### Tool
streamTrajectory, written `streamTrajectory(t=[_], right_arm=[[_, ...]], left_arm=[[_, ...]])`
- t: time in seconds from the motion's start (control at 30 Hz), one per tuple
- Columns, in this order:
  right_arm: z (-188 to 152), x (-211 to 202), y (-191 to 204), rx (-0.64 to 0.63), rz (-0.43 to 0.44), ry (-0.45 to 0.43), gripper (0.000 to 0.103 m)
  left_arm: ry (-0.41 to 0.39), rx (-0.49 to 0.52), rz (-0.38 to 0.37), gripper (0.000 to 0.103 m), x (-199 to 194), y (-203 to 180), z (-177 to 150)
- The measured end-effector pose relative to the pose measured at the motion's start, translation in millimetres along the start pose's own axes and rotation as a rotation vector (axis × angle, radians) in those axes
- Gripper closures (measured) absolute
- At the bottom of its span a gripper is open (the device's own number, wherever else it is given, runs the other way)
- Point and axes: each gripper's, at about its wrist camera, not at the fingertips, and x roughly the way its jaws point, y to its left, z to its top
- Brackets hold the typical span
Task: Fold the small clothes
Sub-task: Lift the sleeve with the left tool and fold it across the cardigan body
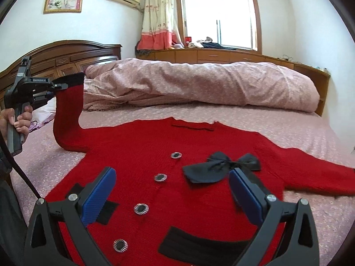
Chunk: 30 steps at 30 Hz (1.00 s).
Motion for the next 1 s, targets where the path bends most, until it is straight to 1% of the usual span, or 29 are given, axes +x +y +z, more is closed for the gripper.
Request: streamTrajectory(t=[0.27,0.4,0.53,0.67,0.73,0.9,1.0], right_arm=[[-3.7,-21.1,-37.4,0.053,-0.054,-0.028,0.0],[-4.8,-29.2,-53.2,0.067,-0.088,-0.031,0.0],[-5.0,-39.5,-67.3,0.104,-0.076,-0.045,0.0],[-4.3,-50.6,-79.8,0.121,-0.092,-0.057,0.0],[-5.3,-55.9,-83.8,0.127,-0.097,-0.062,0.0],[-8.3,-67.1,-95.7,0.139,-0.113,-0.062,0.0],[-12.3,-71.0,-101.2,0.14,-0.128,-0.057,0.0]], left_arm=[[0.06,0.057,-0.082,0.1,40.5,-67.4,-21.9],[0.089,0.082,-0.11,0.1,61.8,-96.1,-34.4],[0.125,0.119,-0.134,0.099,87.0,-126.2,-51.9],[0.167,0.162,-0.161,0.099,115.0,-160.4,-76.0],[0.184,0.172,-0.17,0.099,125.7,-171.6,-84.9],[0.231,0.212,-0.209,0.099,153.1,-203.5,-120.1],[0.271,0.253,-0.209,0.099,169.2,-218.4,-143.9]])
